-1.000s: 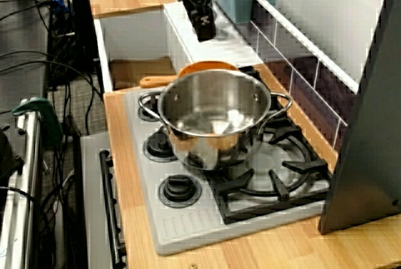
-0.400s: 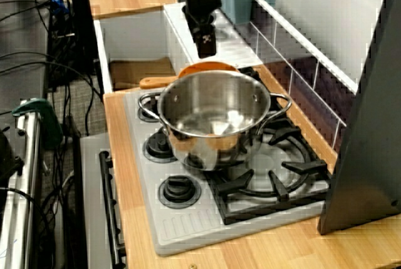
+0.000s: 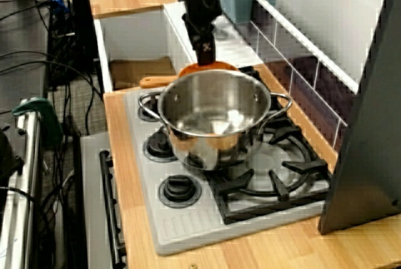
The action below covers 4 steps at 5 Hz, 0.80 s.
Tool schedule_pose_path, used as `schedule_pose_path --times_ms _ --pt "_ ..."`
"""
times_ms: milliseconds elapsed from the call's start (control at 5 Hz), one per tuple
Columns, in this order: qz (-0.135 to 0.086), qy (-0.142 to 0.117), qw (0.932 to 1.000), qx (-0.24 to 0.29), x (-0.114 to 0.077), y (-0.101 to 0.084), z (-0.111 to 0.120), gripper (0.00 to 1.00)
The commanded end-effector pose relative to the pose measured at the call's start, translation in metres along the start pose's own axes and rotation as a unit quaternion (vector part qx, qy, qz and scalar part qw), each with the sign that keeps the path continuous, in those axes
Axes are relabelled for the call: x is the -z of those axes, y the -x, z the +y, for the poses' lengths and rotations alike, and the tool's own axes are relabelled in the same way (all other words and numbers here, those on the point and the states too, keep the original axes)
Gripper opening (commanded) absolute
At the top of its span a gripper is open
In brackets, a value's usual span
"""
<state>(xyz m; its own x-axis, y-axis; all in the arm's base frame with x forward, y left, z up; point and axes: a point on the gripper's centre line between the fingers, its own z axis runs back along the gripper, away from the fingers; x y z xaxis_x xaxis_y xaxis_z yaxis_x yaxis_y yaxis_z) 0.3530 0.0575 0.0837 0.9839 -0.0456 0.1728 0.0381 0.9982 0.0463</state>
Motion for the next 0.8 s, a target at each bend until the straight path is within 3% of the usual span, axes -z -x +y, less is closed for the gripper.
schedule_pose_path --times_ms 0,200,400,600 --pt "-0.004 -0.008 0.9999 0.009 0.0028 0.0129 -0.0090 1.00" --pt "-0.002 -0.006 0.9999 0.010 0.0020 0.0124 -0.0095 1.00" --pt "0.004 -0.002 0.9999 0.013 0.0028 0.0123 -0.0088 0.59" --pt "0.006 0.001 0.9999 0.014 0.0039 0.0133 -0.0067 0.00"
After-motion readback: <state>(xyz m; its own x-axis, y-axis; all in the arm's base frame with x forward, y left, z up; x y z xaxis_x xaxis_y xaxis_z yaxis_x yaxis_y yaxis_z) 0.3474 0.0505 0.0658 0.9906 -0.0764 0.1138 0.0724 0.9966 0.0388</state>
